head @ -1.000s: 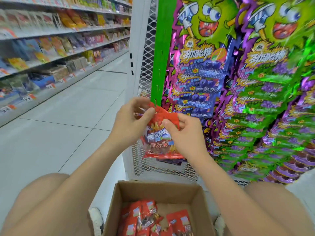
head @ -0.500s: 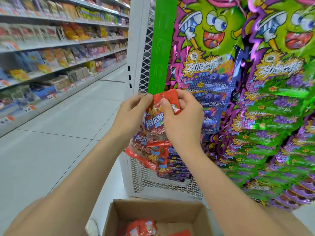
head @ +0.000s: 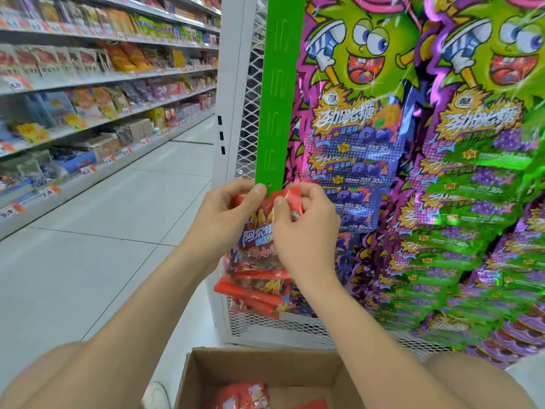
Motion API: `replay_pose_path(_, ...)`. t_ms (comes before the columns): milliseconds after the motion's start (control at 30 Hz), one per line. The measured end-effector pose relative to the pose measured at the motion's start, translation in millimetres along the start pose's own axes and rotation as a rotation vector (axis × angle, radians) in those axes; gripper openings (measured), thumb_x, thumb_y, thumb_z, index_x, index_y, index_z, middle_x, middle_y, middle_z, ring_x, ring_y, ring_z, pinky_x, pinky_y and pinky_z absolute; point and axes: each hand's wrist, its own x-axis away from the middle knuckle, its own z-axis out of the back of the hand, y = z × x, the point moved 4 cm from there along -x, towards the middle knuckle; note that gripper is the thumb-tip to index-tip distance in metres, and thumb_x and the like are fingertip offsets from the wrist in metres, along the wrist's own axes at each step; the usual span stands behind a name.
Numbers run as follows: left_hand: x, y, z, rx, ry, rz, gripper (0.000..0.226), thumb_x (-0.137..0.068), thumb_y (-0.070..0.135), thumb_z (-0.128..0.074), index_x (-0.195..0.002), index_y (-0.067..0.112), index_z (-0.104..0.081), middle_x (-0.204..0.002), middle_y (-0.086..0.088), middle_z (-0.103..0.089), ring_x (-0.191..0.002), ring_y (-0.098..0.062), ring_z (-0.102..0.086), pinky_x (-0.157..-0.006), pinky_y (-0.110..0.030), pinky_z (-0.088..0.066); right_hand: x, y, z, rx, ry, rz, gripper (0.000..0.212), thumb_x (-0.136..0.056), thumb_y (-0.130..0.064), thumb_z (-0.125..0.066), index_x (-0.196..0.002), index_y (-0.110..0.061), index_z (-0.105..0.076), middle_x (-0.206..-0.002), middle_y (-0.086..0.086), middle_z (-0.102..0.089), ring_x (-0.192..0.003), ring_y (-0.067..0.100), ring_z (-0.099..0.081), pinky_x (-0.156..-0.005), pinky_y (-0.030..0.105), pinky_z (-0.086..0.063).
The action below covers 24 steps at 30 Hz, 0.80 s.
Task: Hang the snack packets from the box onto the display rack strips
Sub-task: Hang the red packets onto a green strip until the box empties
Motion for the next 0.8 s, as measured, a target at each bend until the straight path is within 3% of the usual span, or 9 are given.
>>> replay_pose_path(67, 2.3, -2.6, 3.7, -0.102, 0.024, -0.045, 0.016, -0.1, 0.035, -0.071, -0.097, 0.02, -0.077, -0.087, -0.013, -0.075, -0.078, -0.021, -0.069, -0.08, -0.049, -0.061, 3.4, 3.4, 3.5, 0.075, -0.018, 0.017, 0.009, -0.093, -0.033, -0.071, -0.097, -0.029, -0.065, -0.08, -0.012, -0.072, -0.087, 0.023, -0.069, -0.083, 0.04, -0.053)
replay_pose_path(133, 4.8, -3.5, 6.5, -0.156, 0.039, -0.087, 0.007, -0.095, 0.029, -0.078, -0.098, 0.022, -0.077, -0.079, 0.002, -0.074, -0.073, -0.011, -0.069, -0.071, -0.036, -0.059, 3.0, 3.2, 11.9, 0.1, -0.002, 0.039, 0.008, -0.092, -0.035, -0.073, -0.09, -0.028, -0.069, -0.075, -0.013, -0.072, -0.077, 0.013, -0.07, -0.08, 0.034, -0.053)
replay_pose_path(167, 5.9, -3.9, 7.2, -0.165, 0.039, -0.094, 0.011, -0.093, 0.026, -0.081, -0.101, 0.023, -0.076, -0.083, 0.005, -0.076, -0.075, -0.01, -0.071, -0.071, -0.032, -0.06, 2.4, 2.2, 16.4, 0.119, 0.003, 0.055, 0.009, -0.091, -0.035, -0.075, -0.088, -0.028, -0.071, -0.074, -0.014, -0.071, -0.074, 0.008, -0.068, -0.078, 0.032, -0.051)
replay_pose_path(267, 10.8, -9.1, 9.4, -0.137, 0.051, -0.05, 0.032, -0.088, 0.022, -0.086, -0.116, 0.024, -0.07, -0.1, 0.001, -0.08, -0.09, -0.018, -0.079, -0.077, -0.036, -0.065, 4.1, 6.2, 21.5, 0.187, -0.037, 0.072, 0.008, -0.091, -0.034, -0.075, -0.088, -0.028, -0.072, -0.076, -0.014, -0.07, -0.073, 0.007, -0.067, -0.081, 0.035, -0.055)
replay_pose_path(333, 13.9, -13.7, 11.2, -0.149, 0.039, -0.012, 0.027, -0.092, 0.023, -0.082, -0.117, 0.022, -0.07, -0.103, 0.001, -0.081, -0.093, -0.018, -0.079, -0.082, -0.041, -0.066, 7.5, 11.0, 21.5, 0.207, -0.08, 0.04, 0.008, -0.093, -0.034, -0.075, -0.091, -0.027, -0.07, -0.077, -0.014, -0.07, -0.076, 0.011, -0.069, -0.085, 0.041, -0.056)
replay_pose_path(467, 21.3, -28.9, 12.2, -0.205, -0.085, 0.079, 0.02, -0.102, 0.038, -0.068, -0.118, 0.027, -0.07, -0.108, 0.009, -0.081, -0.098, -0.012, -0.078, -0.093, -0.047, -0.063, 11.8, 20.7, 28.1, 0.198, -0.074, -0.021, 0.014, -0.092, -0.035, -0.077, -0.094, -0.025, -0.068, -0.078, -0.016, -0.07, -0.075, 0.005, -0.069, -0.085, 0.04, -0.058)
replay_pose_path(567, 27.7, -44.4, 7.4, -0.16, -0.101, 0.104, 0.026, -0.106, 0.051, -0.054, -0.13, 0.04, -0.056, -0.121, 0.012, -0.076, -0.108, -0.011, -0.075, -0.097, -0.047, -0.06, 15.4, 34.3, 28.4, 0.079, -0.109, -0.127, 0.018, -0.089, -0.033, -0.082, -0.097, -0.024, -0.068, -0.077, -0.012, -0.072, -0.07, 0.006, -0.072, -0.079, 0.043, -0.062)
replay_pose_path(700, 34.8, -67.3, 0.6, -0.071, -0.05, 0.176, 0.05, -0.097, 0.077, -0.045, -0.135, 0.045, -0.042, -0.132, 0.015, -0.069, -0.119, -0.011, -0.07, -0.102, -0.05, -0.057, 17.9, 43.9, 31.4, 0.046, -0.099, -0.18, 0.025, -0.088, -0.036, -0.083, -0.103, -0.017, -0.075, -0.081, -0.009, -0.075, -0.075, 0.004, -0.074, -0.079, 0.036, -0.063)
replay_pose_path(800, 37.8, -87.9, -3.0, -0.039, -0.059, 0.256, 0.078, -0.084, 0.094, -0.04, -0.148, 0.049, -0.035, -0.148, 0.019, -0.057, -0.138, -0.009, -0.056, -0.116, -0.05, -0.045, 27.2, 48.9, 28.9, 0.111, -0.148, -0.148, 0.023, -0.098, -0.033, -0.071, -0.111, -0.015, -0.077, -0.086, -0.012, -0.076, -0.081, 0.0, -0.072, -0.083, 0.032, -0.06)
